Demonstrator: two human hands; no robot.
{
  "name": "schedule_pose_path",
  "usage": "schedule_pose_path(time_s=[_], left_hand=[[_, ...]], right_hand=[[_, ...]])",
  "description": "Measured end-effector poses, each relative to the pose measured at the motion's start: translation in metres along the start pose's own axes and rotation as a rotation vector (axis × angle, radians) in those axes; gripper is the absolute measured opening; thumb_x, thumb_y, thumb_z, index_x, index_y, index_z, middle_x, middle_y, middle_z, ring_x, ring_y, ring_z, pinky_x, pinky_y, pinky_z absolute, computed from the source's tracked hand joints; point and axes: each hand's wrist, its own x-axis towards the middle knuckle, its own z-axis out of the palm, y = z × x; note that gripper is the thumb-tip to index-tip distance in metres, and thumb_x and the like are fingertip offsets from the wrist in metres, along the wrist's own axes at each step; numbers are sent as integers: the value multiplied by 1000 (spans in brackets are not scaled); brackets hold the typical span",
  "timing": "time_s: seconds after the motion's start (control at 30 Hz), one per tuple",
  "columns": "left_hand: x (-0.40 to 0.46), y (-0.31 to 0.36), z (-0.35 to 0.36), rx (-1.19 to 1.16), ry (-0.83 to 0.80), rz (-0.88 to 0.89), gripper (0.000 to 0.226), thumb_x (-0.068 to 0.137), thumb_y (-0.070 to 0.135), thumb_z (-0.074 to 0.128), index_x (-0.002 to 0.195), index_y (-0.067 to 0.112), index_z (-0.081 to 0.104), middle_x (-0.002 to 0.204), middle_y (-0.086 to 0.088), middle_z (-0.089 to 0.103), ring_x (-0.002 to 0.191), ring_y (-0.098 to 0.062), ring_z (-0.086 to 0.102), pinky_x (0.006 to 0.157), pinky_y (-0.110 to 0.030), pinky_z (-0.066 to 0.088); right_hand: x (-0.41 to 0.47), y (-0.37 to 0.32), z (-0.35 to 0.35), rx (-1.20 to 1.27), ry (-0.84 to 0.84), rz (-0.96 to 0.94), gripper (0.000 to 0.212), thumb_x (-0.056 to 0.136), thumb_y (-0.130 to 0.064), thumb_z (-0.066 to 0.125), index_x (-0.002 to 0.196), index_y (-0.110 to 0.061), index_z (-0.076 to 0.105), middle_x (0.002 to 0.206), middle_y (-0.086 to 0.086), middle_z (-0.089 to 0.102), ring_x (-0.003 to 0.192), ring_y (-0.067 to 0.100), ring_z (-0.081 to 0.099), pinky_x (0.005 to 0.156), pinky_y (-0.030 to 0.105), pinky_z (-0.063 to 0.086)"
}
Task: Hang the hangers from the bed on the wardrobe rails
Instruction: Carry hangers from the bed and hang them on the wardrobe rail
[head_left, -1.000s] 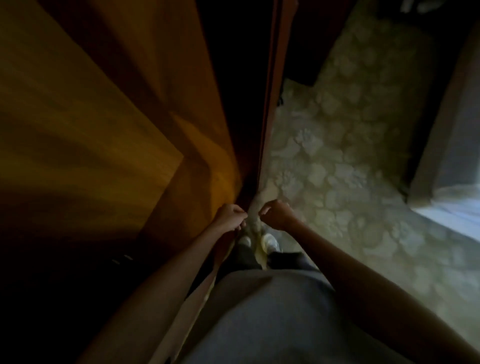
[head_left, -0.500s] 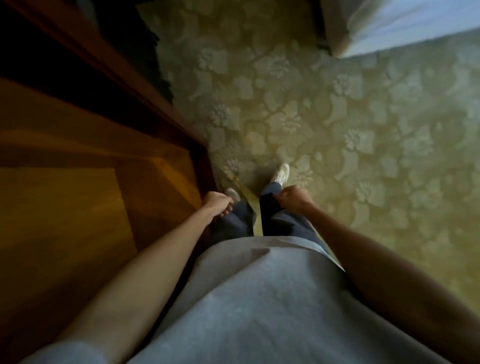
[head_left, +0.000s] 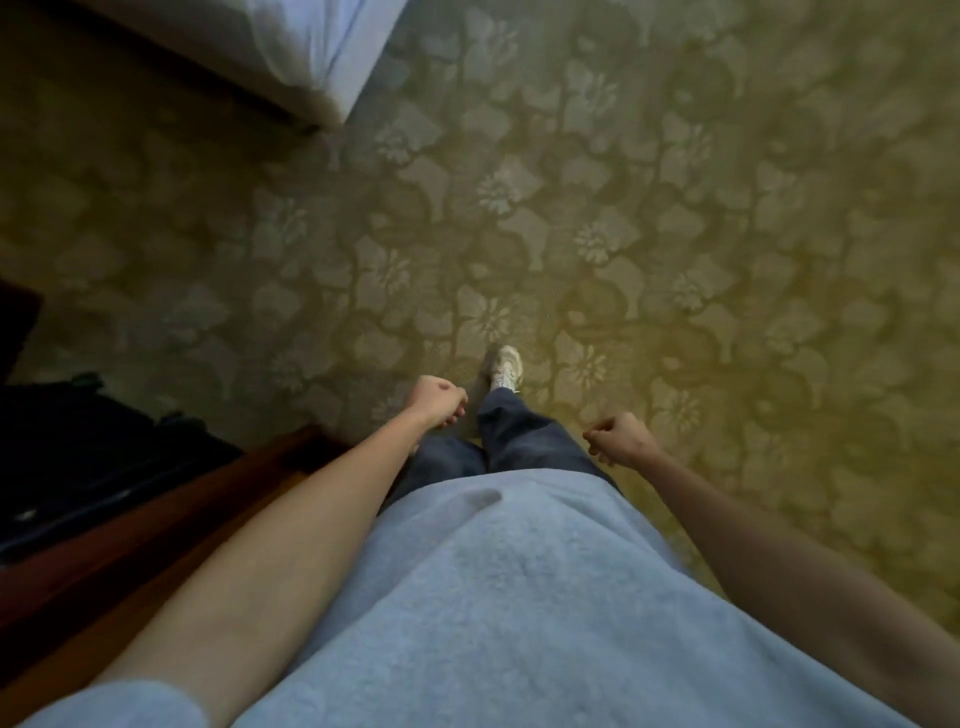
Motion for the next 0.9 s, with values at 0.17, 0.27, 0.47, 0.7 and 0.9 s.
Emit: schedule_pose_path(time_s=[0.17, 0.27, 0.47, 0.7, 0.9], left_hand=[[17, 87, 8, 250, -7, 115, 19, 94, 17, 61, 85, 11, 78, 74, -5, 75, 55, -11, 62, 45, -18, 43], [27, 127, 3, 336, -10, 175, 18, 96, 18, 61, 88, 13, 77, 76, -3, 75, 57, -10, 62, 46, -17, 42], [61, 163, -40, 390, 72, 158, 19, 96, 15, 61, 86, 11, 77, 77, -6, 75, 62, -15, 66, 59, -23, 52], [109, 192, -100, 385, 100, 31, 18, 98, 14, 61, 88, 10, 76, 75, -5, 73, 59, -13, 64, 53, -21, 47], [168, 266, -152, 258, 113, -65, 20, 96, 16, 61, 87, 8, 77, 75, -7, 75, 55, -14, 64, 48, -21, 48]], right_hand=[[21, 17, -38, 110, -15, 80, 22, 90, -15, 61, 74, -4, 72, 72, 9, 70, 65, 20, 63, 52, 24, 47], [41, 5, -64, 172, -18, 69, 25, 88, -17, 62, 84, 4, 76, 81, 14, 75, 78, 28, 70, 65, 32, 53], [75, -71, -117, 194, -38, -52, 23, 90, -16, 61, 84, 1, 76, 85, 18, 77, 78, 31, 73, 77, 44, 62], [119, -218, -200, 214, -13, -234, 20, 93, -14, 59, 83, -8, 75, 83, 10, 76, 64, 16, 64, 54, 25, 54], [175, -325, -285, 164, -17, -239, 19, 89, -12, 59, 91, -9, 77, 86, 12, 76, 65, 17, 66, 62, 31, 59]])
